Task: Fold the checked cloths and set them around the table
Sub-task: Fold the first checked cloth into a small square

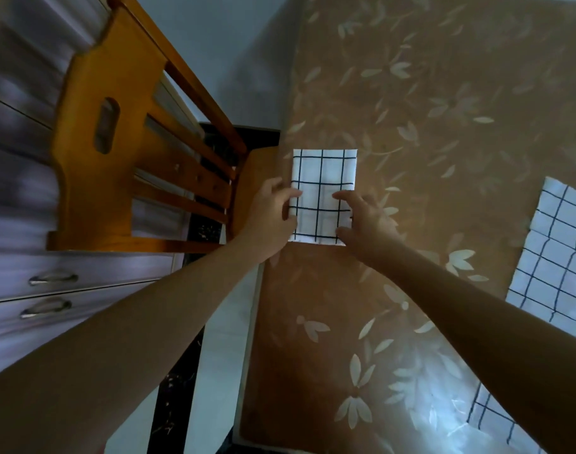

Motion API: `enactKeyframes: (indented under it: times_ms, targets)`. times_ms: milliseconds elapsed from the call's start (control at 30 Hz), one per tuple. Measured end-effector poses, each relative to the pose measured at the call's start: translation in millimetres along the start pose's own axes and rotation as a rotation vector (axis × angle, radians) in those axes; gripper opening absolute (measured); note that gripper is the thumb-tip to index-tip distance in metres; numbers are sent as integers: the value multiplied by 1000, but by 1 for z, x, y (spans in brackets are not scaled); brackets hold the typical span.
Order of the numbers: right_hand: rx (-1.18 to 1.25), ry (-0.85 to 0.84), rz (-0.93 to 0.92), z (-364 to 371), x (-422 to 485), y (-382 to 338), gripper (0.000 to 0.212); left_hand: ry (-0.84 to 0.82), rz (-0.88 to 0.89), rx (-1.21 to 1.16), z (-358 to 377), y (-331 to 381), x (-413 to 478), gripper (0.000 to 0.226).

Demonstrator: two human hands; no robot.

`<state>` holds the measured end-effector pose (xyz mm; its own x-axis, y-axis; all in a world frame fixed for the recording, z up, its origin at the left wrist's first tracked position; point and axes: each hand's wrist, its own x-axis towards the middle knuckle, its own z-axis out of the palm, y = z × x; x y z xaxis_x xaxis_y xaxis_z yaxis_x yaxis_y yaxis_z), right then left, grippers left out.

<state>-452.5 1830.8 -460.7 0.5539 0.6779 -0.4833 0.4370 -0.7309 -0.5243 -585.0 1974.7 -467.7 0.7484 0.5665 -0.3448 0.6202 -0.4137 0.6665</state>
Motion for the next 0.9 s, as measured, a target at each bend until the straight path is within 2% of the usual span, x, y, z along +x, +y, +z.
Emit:
enactKeyframes:
  times_ms: [100, 200, 333, 467, 600, 767, 900]
  targets:
    - [-210, 113, -61, -3, -7, 0, 59, 85, 119, 157, 3, -5, -4, 46]
    - [-312, 252, -184, -2, 6, -2, 55, 147, 255, 311, 10, -6, 10, 51]
    - [-494, 210, -343, 13, 45, 2, 59, 67, 339, 515, 27, -10, 48, 56]
    - [-525, 179, -292, 31, 62, 23, 63, 66, 361, 677, 37, -29, 59, 61]
    - [-596, 175, -291, 29, 62, 31, 74, 37, 351, 707, 33, -37, 60, 75]
    - [-748, 88, -308, 10, 61, 42, 89, -62, 390, 831, 17, -44, 63, 94]
    - [-761, 25, -298, 6, 64, 43, 95, -117, 389, 802, 15, -44, 68, 102]
